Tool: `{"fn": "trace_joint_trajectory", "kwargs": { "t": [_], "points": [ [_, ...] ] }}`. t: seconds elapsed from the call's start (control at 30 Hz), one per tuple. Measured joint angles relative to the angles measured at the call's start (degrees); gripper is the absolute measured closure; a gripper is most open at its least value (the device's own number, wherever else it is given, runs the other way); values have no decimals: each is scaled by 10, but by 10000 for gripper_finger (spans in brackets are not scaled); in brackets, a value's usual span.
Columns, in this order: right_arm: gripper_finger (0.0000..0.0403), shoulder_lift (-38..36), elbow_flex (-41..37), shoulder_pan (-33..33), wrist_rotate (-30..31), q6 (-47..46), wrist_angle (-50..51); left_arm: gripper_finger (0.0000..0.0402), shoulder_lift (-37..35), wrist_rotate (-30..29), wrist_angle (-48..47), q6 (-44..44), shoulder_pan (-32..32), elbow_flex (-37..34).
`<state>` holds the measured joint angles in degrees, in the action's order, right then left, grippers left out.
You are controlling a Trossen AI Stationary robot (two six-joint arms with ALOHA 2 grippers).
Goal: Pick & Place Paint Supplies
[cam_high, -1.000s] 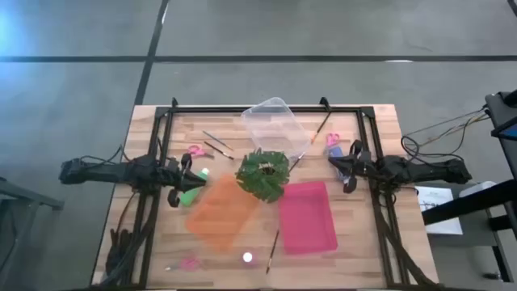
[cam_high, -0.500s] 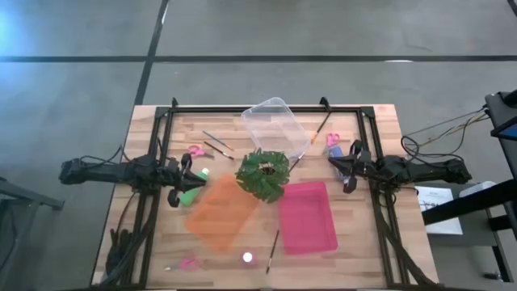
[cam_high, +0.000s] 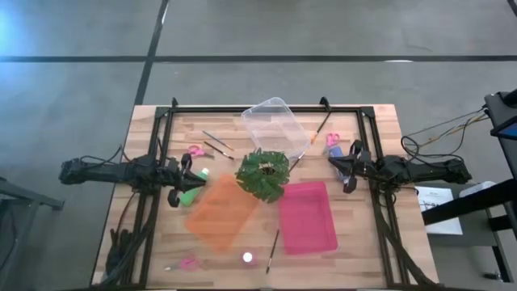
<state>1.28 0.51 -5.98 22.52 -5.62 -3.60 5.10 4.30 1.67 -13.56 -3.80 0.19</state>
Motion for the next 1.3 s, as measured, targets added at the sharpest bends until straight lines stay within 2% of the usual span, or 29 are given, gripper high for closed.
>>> {"fn": "trace_joint_trajectory", "kwargs": {
  "t": [1.0,1.23,1.3],
  "points": [
    [394,0,0,0,0,-5,0,349,0,0,0,0,0,0],
    [394,0,0,0,0,39,-14,349,0,0,0,0,0,0],
    [394,0,0,0,-3,-4,-25,349,0,0,0,0,0,0]
  ]
}}
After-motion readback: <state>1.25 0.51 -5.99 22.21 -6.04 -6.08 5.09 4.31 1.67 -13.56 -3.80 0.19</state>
